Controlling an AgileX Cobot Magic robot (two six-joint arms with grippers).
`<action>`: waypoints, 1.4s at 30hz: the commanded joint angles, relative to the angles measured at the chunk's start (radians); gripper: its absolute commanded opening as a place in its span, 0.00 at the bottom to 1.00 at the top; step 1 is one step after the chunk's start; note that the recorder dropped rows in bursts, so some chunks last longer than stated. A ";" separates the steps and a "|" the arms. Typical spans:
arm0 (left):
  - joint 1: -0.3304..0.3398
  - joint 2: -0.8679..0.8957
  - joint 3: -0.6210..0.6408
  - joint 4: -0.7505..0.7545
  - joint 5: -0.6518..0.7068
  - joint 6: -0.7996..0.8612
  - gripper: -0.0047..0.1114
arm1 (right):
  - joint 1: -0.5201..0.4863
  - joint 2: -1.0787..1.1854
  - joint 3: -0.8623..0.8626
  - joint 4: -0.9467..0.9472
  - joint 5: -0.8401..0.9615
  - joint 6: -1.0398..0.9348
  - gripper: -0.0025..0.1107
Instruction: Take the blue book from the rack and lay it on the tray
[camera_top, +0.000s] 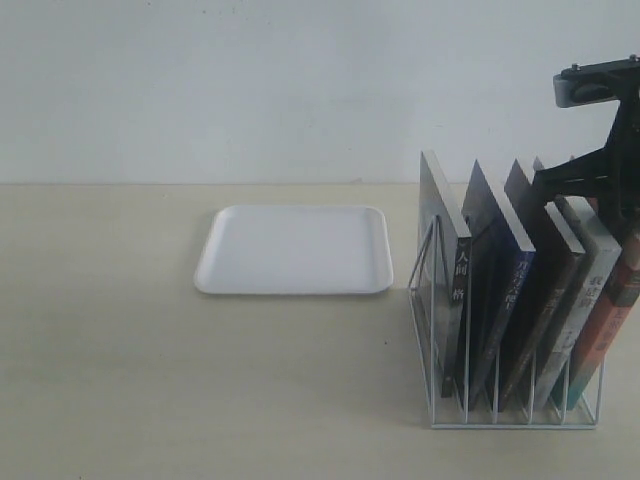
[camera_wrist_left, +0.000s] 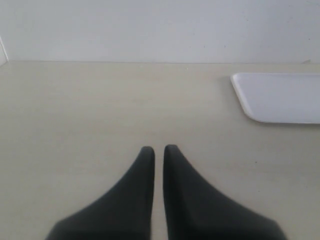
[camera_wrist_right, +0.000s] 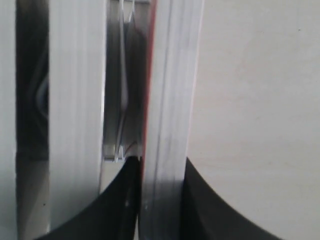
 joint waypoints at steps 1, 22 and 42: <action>-0.008 -0.002 0.004 0.002 -0.006 0.002 0.09 | -0.006 -0.009 0.001 -0.024 0.018 0.002 0.02; -0.008 -0.002 0.004 0.002 -0.006 0.002 0.09 | -0.006 -0.229 0.001 -0.064 -0.034 0.008 0.02; -0.008 -0.002 0.004 0.002 -0.006 0.002 0.09 | -0.006 -0.229 0.001 -0.062 -0.026 0.010 0.02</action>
